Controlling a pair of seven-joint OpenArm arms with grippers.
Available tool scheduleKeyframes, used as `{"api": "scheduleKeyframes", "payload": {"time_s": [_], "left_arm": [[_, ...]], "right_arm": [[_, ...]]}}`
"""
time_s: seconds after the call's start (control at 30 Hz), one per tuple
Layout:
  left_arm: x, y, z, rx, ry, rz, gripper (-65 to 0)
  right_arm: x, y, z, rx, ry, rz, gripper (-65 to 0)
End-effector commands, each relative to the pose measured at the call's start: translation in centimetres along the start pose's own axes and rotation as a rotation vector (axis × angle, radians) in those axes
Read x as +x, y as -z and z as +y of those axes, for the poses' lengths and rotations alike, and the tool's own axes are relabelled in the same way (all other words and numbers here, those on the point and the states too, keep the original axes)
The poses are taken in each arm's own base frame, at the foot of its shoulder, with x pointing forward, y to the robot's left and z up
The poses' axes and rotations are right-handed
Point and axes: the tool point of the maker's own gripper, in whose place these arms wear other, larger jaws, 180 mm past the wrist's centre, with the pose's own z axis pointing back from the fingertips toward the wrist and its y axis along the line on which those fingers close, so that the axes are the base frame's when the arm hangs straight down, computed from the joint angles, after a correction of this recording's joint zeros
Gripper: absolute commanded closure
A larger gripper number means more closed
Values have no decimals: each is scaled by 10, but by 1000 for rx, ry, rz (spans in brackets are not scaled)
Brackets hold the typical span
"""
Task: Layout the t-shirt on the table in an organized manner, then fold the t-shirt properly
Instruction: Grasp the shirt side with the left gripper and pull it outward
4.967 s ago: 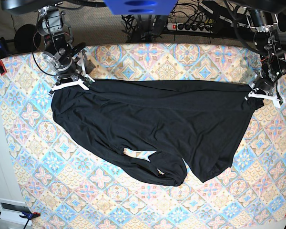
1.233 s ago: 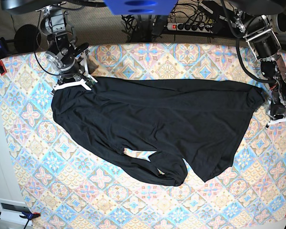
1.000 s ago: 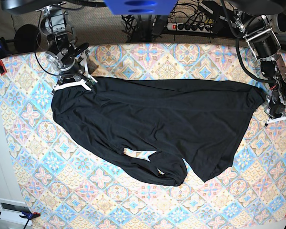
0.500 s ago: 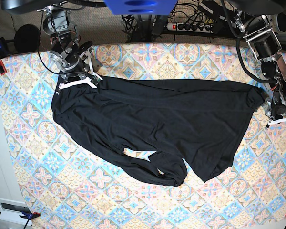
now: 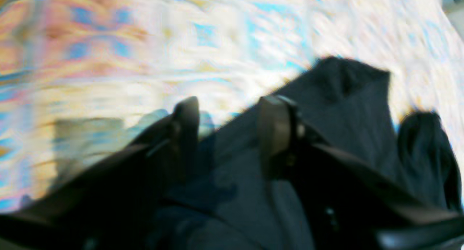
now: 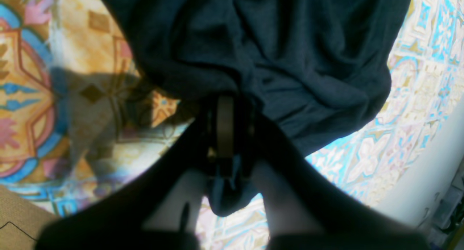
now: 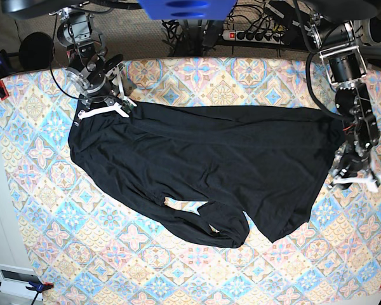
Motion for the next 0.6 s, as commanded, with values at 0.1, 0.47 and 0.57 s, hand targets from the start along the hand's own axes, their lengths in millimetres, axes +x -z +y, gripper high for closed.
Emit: {"api": "scheduleKeyframes", "payload": {"time_s": [0.1,0.47,0.57], "left_arm": [[20,-2,-15,-31,18,-54,-302],[-12,6,-54,-96,100,11,-302],[-15,11,-67,-113,89,24,-302]], "right_arm": [[3,-3,-10,-29,-1,-16,0],[3,-3,-11,-30,0,-15,0],[3,-3,-11,-30,0,-15,0]]}}
